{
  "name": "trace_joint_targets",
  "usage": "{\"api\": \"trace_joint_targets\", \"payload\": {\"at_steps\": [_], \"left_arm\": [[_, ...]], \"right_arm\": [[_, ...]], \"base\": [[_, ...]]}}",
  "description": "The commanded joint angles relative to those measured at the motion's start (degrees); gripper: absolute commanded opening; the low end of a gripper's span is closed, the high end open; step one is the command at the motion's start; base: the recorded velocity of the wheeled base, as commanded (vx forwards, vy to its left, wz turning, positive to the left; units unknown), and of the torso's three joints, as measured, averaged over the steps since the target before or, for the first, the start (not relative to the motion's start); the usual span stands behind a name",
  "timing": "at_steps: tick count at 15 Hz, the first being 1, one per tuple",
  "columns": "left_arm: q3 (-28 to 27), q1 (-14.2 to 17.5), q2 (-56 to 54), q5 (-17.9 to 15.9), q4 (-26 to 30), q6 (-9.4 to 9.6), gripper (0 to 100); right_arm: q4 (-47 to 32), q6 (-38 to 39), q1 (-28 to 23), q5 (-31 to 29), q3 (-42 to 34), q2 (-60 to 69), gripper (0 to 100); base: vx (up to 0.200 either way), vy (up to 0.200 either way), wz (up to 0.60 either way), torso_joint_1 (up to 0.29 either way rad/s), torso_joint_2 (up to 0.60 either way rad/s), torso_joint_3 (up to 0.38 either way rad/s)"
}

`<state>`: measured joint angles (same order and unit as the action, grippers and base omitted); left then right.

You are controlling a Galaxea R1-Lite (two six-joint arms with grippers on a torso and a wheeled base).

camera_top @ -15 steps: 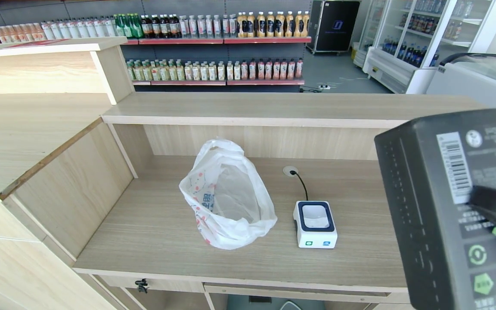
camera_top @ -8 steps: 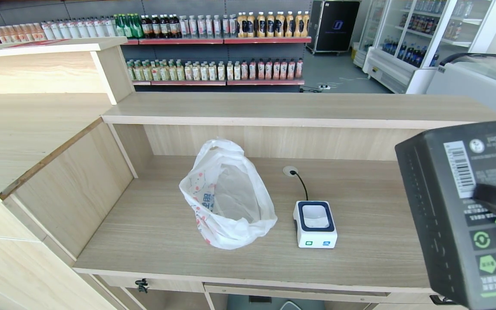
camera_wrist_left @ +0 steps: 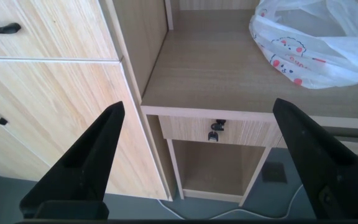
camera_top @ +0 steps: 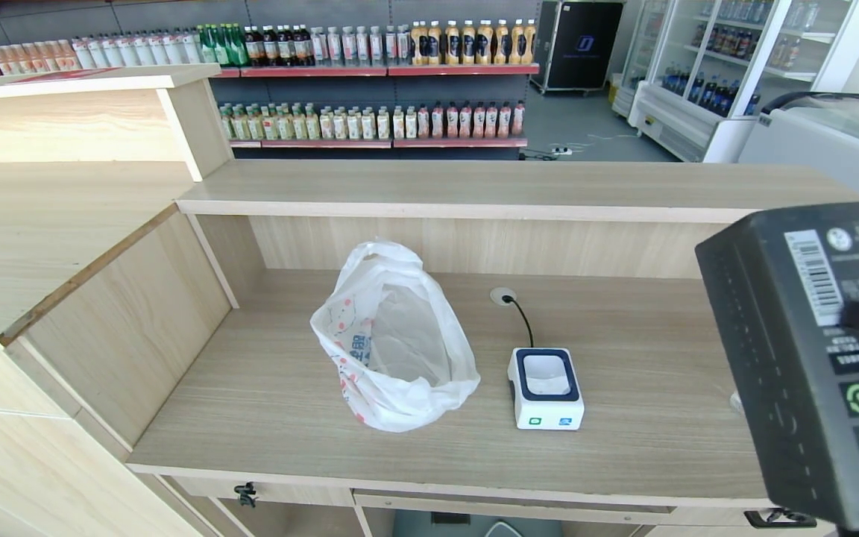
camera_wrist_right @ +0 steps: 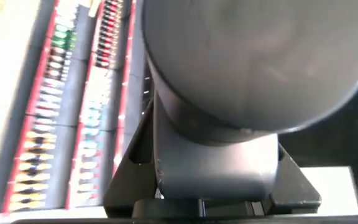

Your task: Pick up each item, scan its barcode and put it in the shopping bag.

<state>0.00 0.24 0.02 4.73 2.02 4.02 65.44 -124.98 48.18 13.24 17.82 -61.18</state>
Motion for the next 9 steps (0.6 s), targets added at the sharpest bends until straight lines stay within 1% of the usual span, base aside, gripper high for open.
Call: {"api": "trace_joint_targets", "payload": {"at_steps": [1,2,4,5,6,7,8,9], "left_arm": [[0.0,0.0,0.1,0.0,0.0,0.02,100],[0.0,0.0,0.0,0.0,0.0,0.02,100],[0.0,0.0,0.0,0.0,0.0,0.02,100],[0.0,0.0,0.0,0.0,0.0,0.02,100],[0.0,0.0,0.0,0.0,0.0,0.02,100],[0.0,0.0,0.0,0.0,0.0,0.02,100],[0.0,0.0,0.0,0.0,0.0,0.02,100],[0.0,0.0,0.0,0.0,0.0,0.02,100]], "right_arm": [[-3.4,10.4,-1.3,-5.9,0.3,-1.7,0],[-7.2,20.0,-1.3,-10.6,0.7,-1.4,0],[-11.3,40.5,-1.3,-19.2,1.0,-1.2,0],[-11.4,41.2,-1.4,-19.7,1.0,-1.2,0],[-13.0,54.7,-4.2,-33.4,3.4,-1.2,0],[-13.1,57.7,-4.5,-39.4,4.8,-1.6,0],[-15.8,65.1,-4.1,-49.6,8.5,-2.7,0],[-20.1,71.5,-4.2,-52.5,11.5,-3.1,0]], "base": [[0.000,0.000,0.00,0.000,0.00,0.000],[0.000,0.000,0.00,0.000,0.00,0.000],[0.000,0.000,0.00,0.000,0.00,0.000],[0.000,0.000,0.00,0.000,0.00,0.000],[0.000,0.000,0.00,0.000,0.00,0.000],[0.000,0.000,0.00,0.000,0.00,0.000],[0.000,0.000,0.00,0.000,0.00,0.000],[0.000,0.000,0.00,0.000,0.00,0.000]]}}
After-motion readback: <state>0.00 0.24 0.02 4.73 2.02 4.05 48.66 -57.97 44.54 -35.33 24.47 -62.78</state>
